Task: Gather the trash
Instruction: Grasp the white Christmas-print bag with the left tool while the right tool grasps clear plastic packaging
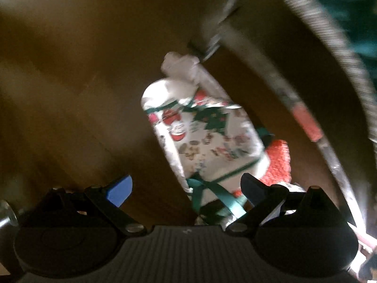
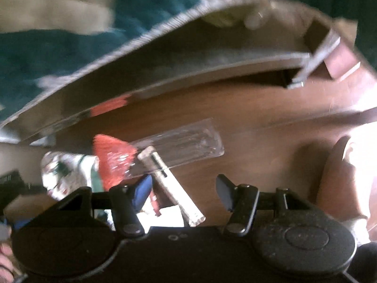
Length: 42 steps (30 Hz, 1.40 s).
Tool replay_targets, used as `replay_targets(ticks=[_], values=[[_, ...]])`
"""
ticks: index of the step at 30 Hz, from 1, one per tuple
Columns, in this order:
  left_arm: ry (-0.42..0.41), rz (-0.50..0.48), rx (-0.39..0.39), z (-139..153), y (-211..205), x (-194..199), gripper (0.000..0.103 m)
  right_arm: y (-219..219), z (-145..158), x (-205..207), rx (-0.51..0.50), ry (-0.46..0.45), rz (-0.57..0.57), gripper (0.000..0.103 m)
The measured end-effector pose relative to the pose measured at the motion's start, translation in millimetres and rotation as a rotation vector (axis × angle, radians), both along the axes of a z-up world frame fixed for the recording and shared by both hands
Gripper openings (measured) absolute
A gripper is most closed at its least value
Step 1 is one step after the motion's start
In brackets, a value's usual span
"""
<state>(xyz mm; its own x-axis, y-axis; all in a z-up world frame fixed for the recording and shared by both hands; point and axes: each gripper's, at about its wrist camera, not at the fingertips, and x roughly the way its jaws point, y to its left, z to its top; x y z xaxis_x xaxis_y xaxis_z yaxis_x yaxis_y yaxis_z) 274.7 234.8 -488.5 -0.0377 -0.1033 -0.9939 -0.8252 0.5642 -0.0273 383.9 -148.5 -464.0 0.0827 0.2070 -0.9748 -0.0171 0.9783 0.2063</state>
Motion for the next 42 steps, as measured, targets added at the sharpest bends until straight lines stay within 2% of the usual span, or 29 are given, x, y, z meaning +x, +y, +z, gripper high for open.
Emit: replay_targets(ticks=[4, 8, 10, 13, 17, 20, 22, 25, 26, 28, 30, 31, 35, 36, 42], values=[[0.038, 0.033, -0.016, -35, 8, -2, 0.099, -10, -29, 11, 0.012, 0.046, -0.138, 0.06], [0.043, 0.036, -0.025, -56, 11, 0, 0.099, -14, -53, 21, 0.013, 0.078, -0.215, 0.059], [0.038, 0.025, -0.026, -62, 10, 2, 0.099, -18, -57, 26, 0.019, 0.075, -0.26, 0.058], [0.028, 0.016, -0.033, -68, 9, 1, 0.099, -28, -59, 28, 0.1, 0.09, -0.352, 0.059], [0.028, 0.055, -0.073, -80, 9, -1, 0.098, -29, -66, 27, 0.106, 0.112, -0.406, 0.059], [0.011, 0.051, -0.087, -84, 6, -3, 0.086, -26, -73, 27, 0.109, 0.124, -0.406, 0.059], [0.012, 0.048, -0.102, -87, 5, -2, 0.072, -25, -77, 27, 0.108, 0.129, -0.406, 0.058], [0.003, 0.069, -0.125, -91, 4, 2, 0.06, -21, -83, 29, 0.112, 0.131, -0.422, 0.058], [0.0, 0.071, -0.127, -92, 5, 2, 0.059, -18, -84, 31, 0.113, 0.129, -0.424, 0.057], [0.002, 0.07, -0.123, -94, 6, 3, 0.056, -12, -87, 36, 0.119, 0.13, -0.41, 0.046], [0.005, 0.069, -0.114, -93, 7, 6, 0.051, -6, -92, 38, 0.102, 0.141, -0.385, 0.016], [0.012, 0.064, -0.102, -92, 6, 6, 0.043, -3, -93, 38, 0.092, 0.146, -0.372, 0.012], [0.024, 0.052, -0.076, -95, 9, 8, 0.023, 4, -94, 40, 0.073, 0.136, -0.343, 0.003], [0.026, 0.051, -0.065, -94, 9, 7, 0.014, 5, -92, 40, 0.066, 0.127, -0.334, 0.001], [0.042, 0.012, -0.023, -76, 5, 7, 0.008, 2, -63, 33, 0.029, 0.055, -0.253, 0.0]])
